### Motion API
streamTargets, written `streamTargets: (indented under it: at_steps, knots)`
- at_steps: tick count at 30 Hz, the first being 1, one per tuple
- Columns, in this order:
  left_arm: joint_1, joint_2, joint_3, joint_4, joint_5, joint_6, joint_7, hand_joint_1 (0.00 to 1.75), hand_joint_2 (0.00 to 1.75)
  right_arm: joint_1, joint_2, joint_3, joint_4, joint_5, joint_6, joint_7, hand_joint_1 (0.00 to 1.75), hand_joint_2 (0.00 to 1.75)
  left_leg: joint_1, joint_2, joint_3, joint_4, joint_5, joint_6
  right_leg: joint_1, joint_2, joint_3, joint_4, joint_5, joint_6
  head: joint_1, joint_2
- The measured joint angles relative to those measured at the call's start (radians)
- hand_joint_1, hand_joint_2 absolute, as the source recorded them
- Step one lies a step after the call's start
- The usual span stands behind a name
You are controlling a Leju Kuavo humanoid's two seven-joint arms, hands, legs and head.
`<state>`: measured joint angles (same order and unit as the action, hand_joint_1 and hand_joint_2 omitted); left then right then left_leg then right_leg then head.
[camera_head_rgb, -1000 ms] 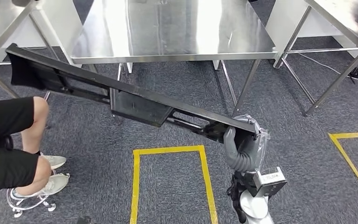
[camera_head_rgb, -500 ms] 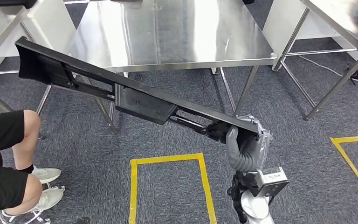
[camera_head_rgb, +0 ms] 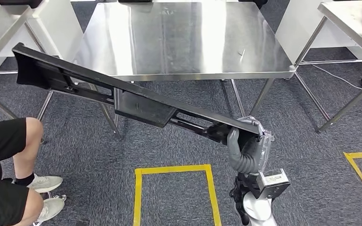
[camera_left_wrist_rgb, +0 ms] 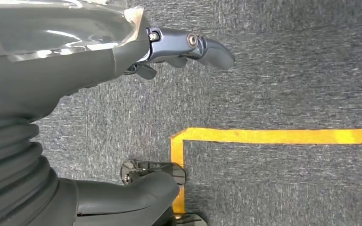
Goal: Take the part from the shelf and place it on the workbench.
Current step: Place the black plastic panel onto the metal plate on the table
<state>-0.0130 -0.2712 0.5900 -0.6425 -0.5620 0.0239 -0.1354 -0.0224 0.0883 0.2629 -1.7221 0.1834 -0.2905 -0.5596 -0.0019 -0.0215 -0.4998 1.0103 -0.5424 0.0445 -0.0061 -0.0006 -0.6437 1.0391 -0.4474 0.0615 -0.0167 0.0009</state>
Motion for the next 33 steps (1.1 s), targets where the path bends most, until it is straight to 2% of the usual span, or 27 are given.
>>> streamTargets:
  at_steps: [1, 2, 4, 5, 7, 8, 9, 10, 11, 12, 13, 15, 16, 17, 19, 20, 21, 24, 25, 26, 28, 29, 30, 31, 32, 33]
  knots:
    - [-0.001, -0.001, 0.002, 0.000, -0.001, 0.000, -0.001, 0.00, 1.75, 0.000, 0.000, 0.000, 0.000, 0.000, 0.000, 0.000, 1.75, 1.75, -0.002, 0.000, 0.008, 0.001, -0.006, -0.006, 0.002, -0.001, 0.007, -0.009, 0.012, -0.014, 0.000, 0.000]
    - [-0.002, -0.002, 0.003, 0.000, -0.002, 0.000, -0.002, 0.00, 1.75, -0.001, 0.000, -0.001, 0.000, 0.000, 0.001, 0.000, 1.75, 1.75, -0.003, 0.001, 0.013, 0.000, -0.008, -0.012, 0.001, 0.000, 0.017, -0.011, 0.010, -0.029, 0.000, 0.000]
    - [-0.005, -0.003, 0.005, 0.000, -0.007, -0.001, -0.004, 0.00, 1.75, 0.000, 0.001, -0.002, -0.002, 0.000, 0.000, 0.000, 1.75, 1.75, -0.003, 0.004, 0.015, 0.028, -0.009, -0.021, -0.008, 0.002, 0.040, -0.020, 0.007, -0.047, 0.000, 0.000]
    - [-0.008, -0.004, 0.006, 0.000, -0.010, -0.001, -0.004, 0.00, 1.75, 0.000, 0.002, -0.003, -0.003, 0.000, 0.000, 0.000, 1.75, 1.75, -0.001, 0.007, -0.004, 0.065, -0.014, -0.025, -0.011, 0.003, 0.052, -0.022, 0.002, -0.055, 0.000, 0.000]
    - [-0.012, -0.004, 0.007, 0.001, -0.014, -0.002, -0.005, 0.00, 1.75, 0.002, 0.003, -0.005, -0.004, 0.000, -0.002, 0.000, 1.75, 1.75, 0.003, 0.012, -0.081, 0.185, -0.047, -0.035, -0.012, 0.003, 0.069, -0.025, -0.013, -0.065, -0.001, 0.000]
    - [-0.012, -0.004, 0.008, 0.002, -0.016, -0.003, -0.005, 0.00, 1.75, 0.004, 0.002, -0.006, -0.004, 0.000, -0.002, 0.000, 1.75, 1.75, 0.005, 0.013, -0.127, 0.243, -0.073, -0.040, -0.012, 0.004, 0.076, -0.025, -0.021, -0.067, -0.001, 0.000]
    - [-0.012, -0.004, 0.009, 0.003, -0.018, -0.004, -0.005, 0.00, 1.75, 0.008, 0.002, -0.007, -0.004, 0.000, -0.003, 0.000, 1.75, 1.75, 0.007, 0.014, -0.164, 0.278, -0.094, -0.044, -0.011, 0.005, 0.084, -0.025, -0.029, -0.067, -0.001, 0.000]
    - [-0.011, -0.004, 0.010, 0.004, -0.019, -0.006, -0.005, 0.00, 1.75, 0.011, 0.002, -0.008, -0.004, 0.000, -0.005, 0.000, 1.75, 1.75, 0.007, 0.014, -0.188, 0.283, -0.099, -0.045, -0.011, 0.007, 0.094, -0.025, -0.038, -0.066, -0.001, 0.000]
    - [-0.011, -0.004, 0.011, 0.006, -0.020, -0.007, -0.005, 0.00, 1.75, 0.015, 0.002, -0.008, -0.004, 0.000, -0.007, 0.000, 1.75, 1.75, 0.008, 0.015, -0.195, 0.255, -0.079, -0.045, -0.011, 0.009, 0.107, -0.025, -0.048, -0.064, -0.001, 0.000]
    - [-0.011, -0.004, 0.011, 0.006, -0.021, -0.009, -0.006, 0.00, 1.75, 0.017, 0.002, -0.009, -0.004, 0.001, -0.009, 0.000, 1.75, 1.75, 0.008, 0.015, -0.185, 0.196, -0.033, -0.041, -0.010, 0.010, 0.122, -0.025, -0.059, -0.062, -0.001, 0.000]
    - [-0.011, -0.003, 0.012, 0.007, -0.021, -0.010, -0.007, 0.00, 1.75, 0.018, 0.002, -0.011, -0.004, 0.002, -0.011, 0.000, 1.75, 1.75, 0.006, 0.016, -0.169, 0.129, 0.027, -0.034, -0.010, 0.010, 0.134, -0.025, -0.070, -0.060, -0.001, 0.000]
    - [-0.012, -0.002, 0.014, 0.011, -0.022, -0.010, -0.009, 0.00, 1.75, 0.019, 0.003, -0.013, -0.005, 0.002, -0.013, 0.000, 1.75, 1.75, -0.001, 0.017, -0.146, 0.040, 0.099, -0.022, -0.007, 0.012, 0.152, -0.030, -0.087, -0.051, 0.001, 0.000]
    - [-0.013, -0.002, 0.015, 0.012, -0.022, -0.011, -0.010, 0.00, 1.75, 0.020, 0.003, -0.014, -0.006, 0.002, -0.013, 0.000, 1.75, 1.75, -0.005, 0.016, -0.143, 0.025, 0.110, -0.015, -0.005, 0.013, 0.158, -0.030, -0.091, -0.044, 0.001, 0.000]
    - [-0.014, -0.002, 0.016, 0.013, -0.022, -0.011, -0.010, 0.00, 1.75, 0.021, 0.003, -0.015, -0.007, 0.002, -0.013, 0.000, 1.75, 1.75, -0.008, 0.015, -0.141, 0.021, 0.105, -0.008, -0.002, 0.014, 0.164, -0.030, -0.090, -0.036, 0.001, 0.000]
    - [-0.016, -0.003, 0.018, 0.013, -0.023, -0.011, -0.012, 0.00, 1.75, 0.024, 0.002, -0.017, -0.010, 0.002, -0.014, 0.000, 1.75, 1.75, -0.005, 0.013, -0.116, 0.007, 0.109, 0.005, 0.001, 0.013, 0.170, -0.014, -0.092, -0.023, 0.000, 0.000]
    - [-0.018, -0.004, 0.019, 0.013, -0.023, -0.011, -0.013, 0.00, 1.75, 0.023, 0.002, -0.018, -0.011, 0.003, -0.014, -0.001, 1.75, 1.75, -0.002, 0.013, -0.102, 0.003, 0.106, 0.011, 0.001, 0.012, 0.160, 0.011, -0.099, -0.020, 0.001, 0.000]
    - [-0.020, -0.004, 0.020, 0.014, -0.023, -0.011, -0.014, 0.00, 1.75, 0.023, 0.001, -0.019, -0.012, 0.003, -0.014, -0.001, 1.75, 1.75, 0.001, 0.012, -0.091, -0.001, 0.103, 0.015, 0.001, 0.011, 0.135, 0.055, -0.114, -0.021, 0.002, 0.000]
    - [-0.023, -0.005, 0.021, 0.015, -0.023, -0.012, -0.014, 0.00, 1.75, 0.022, 0.001, -0.020, -0.013, 0.002, -0.014, -0.001, 1.75, 1.75, 0.003, 0.011, -0.078, -0.002, 0.086, 0.020, -0.003, 0.010, 0.011, 0.231, -0.174, -0.023, 0.003, 0.000]
    - [-0.022, -0.005, 0.022, 0.016, -0.022, -0.012, -0.014, 0.00, 1.75, 0.024, 0.000, -0.020, -0.012, 0.002, -0.014, -0.001, 1.75, 1.75, 0.003, 0.010, -0.072, -0.002, 0.080, 0.019, -0.004, 0.010, -0.019, 0.253, -0.176, -0.017, 0.003, 0.000]
    - [-0.022, -0.005, 0.022, 0.017, -0.022, -0.011, -0.014, 0.00, 1.75, 0.025, 0.000, -0.020, -0.012, 0.002, -0.014, -0.001, 1.75, 1.75, 0.003, 0.009, -0.064, -0.002, 0.072, 0.017, -0.005, 0.010, -0.029, 0.237, -0.159, -0.008, 0.003, 0.000]
    - [-0.023, -0.006, 0.024, 0.020, -0.021, -0.011, -0.015, 0.00, 1.75, 0.025, -0.002, -0.021, -0.010, 0.002, -0.014, -0.001, 1.75, 1.75, 0.004, 0.007, -0.044, -0.002, 0.055, 0.011, -0.007, 0.008, 0.001, 0.109, -0.072, 0.015, 0.004, 0.000]
    - [-0.023, -0.006, 0.024, 0.021, -0.021, -0.010, -0.015, 0.00, 1.75, 0.025, -0.002, -0.021, -0.010, 0.002, -0.014, -0.002, 1.75, 1.75, 0.003, 0.006, -0.034, -0.002, 0.047, 0.007, -0.007, 0.006, 0.020, 0.045, -0.037, 0.016, 0.003, 0.000]
    - [-0.025, -0.006, 0.025, 0.022, -0.020, -0.008, -0.016, 0.00, 1.75, 0.024, -0.002, -0.021, -0.008, 0.001, -0.014, -0.004, 1.75, 1.75, 0.002, 0.006, -0.027, -0.002, 0.039, 0.001, -0.005, 0.003, 0.037, -0.001, -0.014, 0.009, 0.003, 0.000]
    - [-0.027, -0.006, 0.025, 0.023, -0.019, -0.006, -0.017, 0.00, 1.75, 0.024, -0.003, -0.022, -0.007, 0.000, -0.013, -0.006, 1.75, 1.75, 0.001, 0.006, -0.023, -0.001, 0.033, -0.005, -0.002, 0.001, 0.044, -0.021, -0.005, -0.005, 0.002, 0.000]
    - [-0.028, -0.006, 0.026, 0.025, -0.017, -0.002, -0.019, 0.00, 1.75, 0.023, -0.003, -0.022, -0.006, -0.002, -0.012, -0.008, 1.75, 1.75, 0.000, 0.006, -0.018, 0.001, 0.030, -0.010, 0.000, 0.000, 0.046, -0.023, -0.009, -0.020, 0.002, 0.000]
    - [-0.030, -0.006, 0.028, 0.027, -0.015, 0.002, -0.022, 0.00, 1.75, 0.023, -0.003, -0.022, -0.004, -0.005, -0.009, -0.011, 1.75, 1.75, 0.000, 0.006, -0.016, 0.003, 0.028, -0.015, -0.001, 0.001, 0.053, -0.024, -0.008, -0.031, 0.001, 0.000]
